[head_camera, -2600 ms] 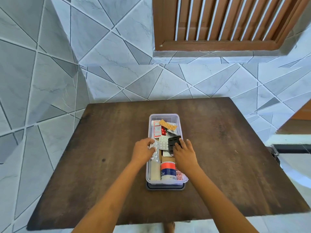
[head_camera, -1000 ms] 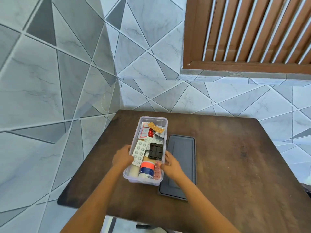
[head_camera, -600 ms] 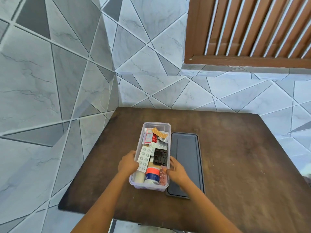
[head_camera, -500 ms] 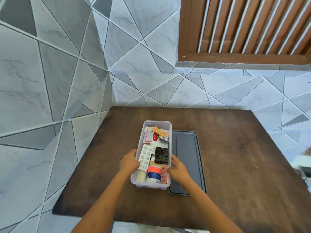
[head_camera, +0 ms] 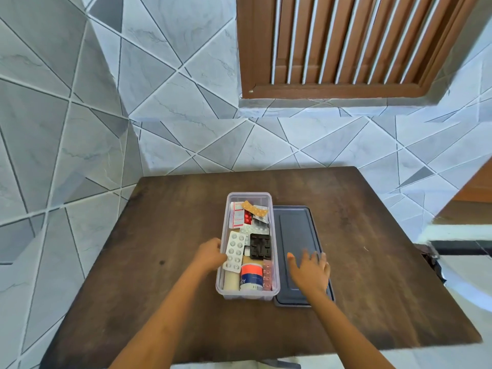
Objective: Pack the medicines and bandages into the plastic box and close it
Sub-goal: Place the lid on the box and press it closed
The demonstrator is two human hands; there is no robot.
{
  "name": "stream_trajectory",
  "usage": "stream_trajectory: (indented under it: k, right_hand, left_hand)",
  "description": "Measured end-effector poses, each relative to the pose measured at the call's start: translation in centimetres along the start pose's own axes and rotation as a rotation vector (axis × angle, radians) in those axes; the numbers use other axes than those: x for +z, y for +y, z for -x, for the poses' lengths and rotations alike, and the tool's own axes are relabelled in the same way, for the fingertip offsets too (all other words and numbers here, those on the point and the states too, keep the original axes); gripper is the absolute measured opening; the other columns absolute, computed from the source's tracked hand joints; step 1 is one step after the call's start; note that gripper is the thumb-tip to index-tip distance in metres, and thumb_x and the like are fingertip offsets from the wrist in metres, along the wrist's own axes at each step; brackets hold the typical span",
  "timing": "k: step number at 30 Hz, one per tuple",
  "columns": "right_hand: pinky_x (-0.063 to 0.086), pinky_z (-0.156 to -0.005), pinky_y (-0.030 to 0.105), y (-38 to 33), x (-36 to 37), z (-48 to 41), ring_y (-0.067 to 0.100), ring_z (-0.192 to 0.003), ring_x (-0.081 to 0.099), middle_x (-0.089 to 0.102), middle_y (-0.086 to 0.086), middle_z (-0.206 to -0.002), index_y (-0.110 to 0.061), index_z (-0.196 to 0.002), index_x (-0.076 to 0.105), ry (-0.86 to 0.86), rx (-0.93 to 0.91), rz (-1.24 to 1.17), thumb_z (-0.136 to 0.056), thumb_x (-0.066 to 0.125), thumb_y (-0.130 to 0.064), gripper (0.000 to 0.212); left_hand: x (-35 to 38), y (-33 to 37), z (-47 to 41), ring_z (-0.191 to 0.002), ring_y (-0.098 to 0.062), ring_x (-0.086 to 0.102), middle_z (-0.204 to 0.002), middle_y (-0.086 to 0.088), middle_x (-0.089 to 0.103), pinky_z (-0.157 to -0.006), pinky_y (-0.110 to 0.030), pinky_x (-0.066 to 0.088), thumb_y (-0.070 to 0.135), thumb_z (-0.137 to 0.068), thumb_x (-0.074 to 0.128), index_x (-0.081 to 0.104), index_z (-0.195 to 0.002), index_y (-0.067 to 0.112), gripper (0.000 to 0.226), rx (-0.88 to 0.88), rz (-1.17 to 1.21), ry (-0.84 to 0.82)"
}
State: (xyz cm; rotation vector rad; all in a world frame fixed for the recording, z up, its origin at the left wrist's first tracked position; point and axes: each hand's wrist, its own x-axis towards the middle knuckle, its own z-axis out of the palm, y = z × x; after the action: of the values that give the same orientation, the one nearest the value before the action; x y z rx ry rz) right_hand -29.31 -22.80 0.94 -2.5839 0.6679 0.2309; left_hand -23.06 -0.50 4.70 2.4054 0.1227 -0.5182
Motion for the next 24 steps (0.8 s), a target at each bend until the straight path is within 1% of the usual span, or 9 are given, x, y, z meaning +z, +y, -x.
stream_trajectory:
  k: [3,7,10,13,16,18,19,22,24]
  right_hand:
    - [0.01,-0.118,0.048,2.0,-0.3,-0.1,0.04,-0.143,0.003,0.008,0.027,-0.153,-0.004,-0.146,0.004,-0.082,0.124,0.169,-0.092,0.041,-0.047,0.078]
    - [0.027,-0.112,0.046,2.4,-0.3,-0.3,0.04,-0.137,0.025,0.019,0.027,-0.15,-0.006,-0.145,0.005,-0.094,0.105,0.158,-0.089,0.051,-0.041,0.081]
    - [0.031,-0.106,0.046,1.9,-0.9,-0.3,0.036,-0.13,0.034,0.034,0.022,-0.143,-0.006,-0.143,0.013,-0.011,0.126,0.129,-0.086,0.057,-0.039,0.079]
    - [0.031,-0.103,0.046,1.8,-2.1,-0.5,0.035,-0.126,0.037,0.039,0.019,-0.138,-0.006,-0.139,0.023,0.081,0.195,0.054,-0.084,0.06,-0.036,0.073]
    - [0.042,-0.092,0.043,2.0,-3.9,-1.5,0.035,-0.108,0.052,0.055,0.02,-0.118,-0.005,-0.113,0.054,0.119,0.166,-0.182,-0.083,0.061,-0.03,0.04]
    - [0.048,-0.07,0.037,1.5,-5.4,-1.6,0.029,-0.077,0.058,0.064,0.017,-0.088,-0.005,-0.081,0.06,0.101,0.077,-0.456,-0.082,0.061,-0.02,0.016]
    - [0.046,-0.063,0.034,1.0,-6.1,-1.4,0.026,-0.069,0.056,0.063,0.014,-0.078,-0.005,-0.073,0.059,0.104,0.039,-0.557,-0.081,0.062,-0.017,0.014]
    - [0.041,-0.063,0.029,-1.2,-7.5,-0.5,0.021,-0.07,0.055,0.062,0.008,-0.074,-0.005,-0.077,0.066,0.147,-0.041,-0.757,-0.078,0.067,-0.011,0.006]
    - [0.042,-0.068,0.026,-2.8,-7.8,0.4,0.017,-0.077,0.058,0.067,0.007,-0.084,-0.004,-0.09,0.07,0.162,-0.093,-0.802,-0.076,0.069,-0.01,0.015]
  left_hand:
    - [-0.5,0.7,0.1,-0.081,-0.017,0.051,-0.099,-0.009,0.06,-0.061,-0.023,0.042,0.016,-0.085,0.057,0.056,-0.095,0.009,0.013,0.015,-0.097,0.025]
    - [0.0,1.4,0.4,-0.094,-0.02,0.058,-0.119,-0.011,0.062,-0.074,-0.027,0.044,0.016,-0.087,0.058,0.056,-0.114,0.008,0.029,0.027,-0.074,0.046]
    - [0.4,1.8,1.0,-0.113,-0.026,0.059,-0.128,-0.012,0.06,-0.084,-0.03,0.047,0.017,-0.088,0.057,0.053,-0.123,0.008,0.036,0.044,-0.092,0.042]
    - [0.5,1.8,1.2,-0.115,-0.026,0.059,-0.131,-0.011,0.059,-0.09,-0.033,0.049,0.017,-0.088,0.057,0.051,-0.126,0.01,0.039,0.039,-0.097,0.036]
    - [0.6,2.3,1.6,-0.116,-0.026,0.058,-0.131,-0.012,0.058,-0.09,-0.033,0.049,0.017,-0.089,0.057,0.05,-0.126,0.008,0.039,0.031,-0.105,0.062]
    - [0.5,3.2,1.8,-0.115,-0.028,0.058,-0.13,-0.013,0.058,-0.089,-0.034,0.049,0.016,-0.09,0.055,0.052,-0.125,0.007,0.037,0.049,-0.11,0.121]
    - [0.4,3.9,1.8,-0.114,-0.028,0.058,-0.129,-0.013,0.059,-0.088,-0.033,0.049,0.015,-0.09,0.055,0.053,-0.125,0.007,0.036,0.073,-0.105,0.149]
    - [0.3,5.8,1.4,-0.119,-0.025,0.056,-0.132,-0.01,0.058,-0.097,-0.034,0.046,0.021,-0.089,0.055,0.055,-0.126,0.009,0.038,0.173,-0.049,0.171]
    - [0.3,7.3,1.4,-0.115,-0.024,0.057,-0.126,-0.01,0.061,-0.097,-0.037,0.046,0.024,-0.091,0.055,0.059,-0.123,0.008,0.036,0.206,0.107,0.115]
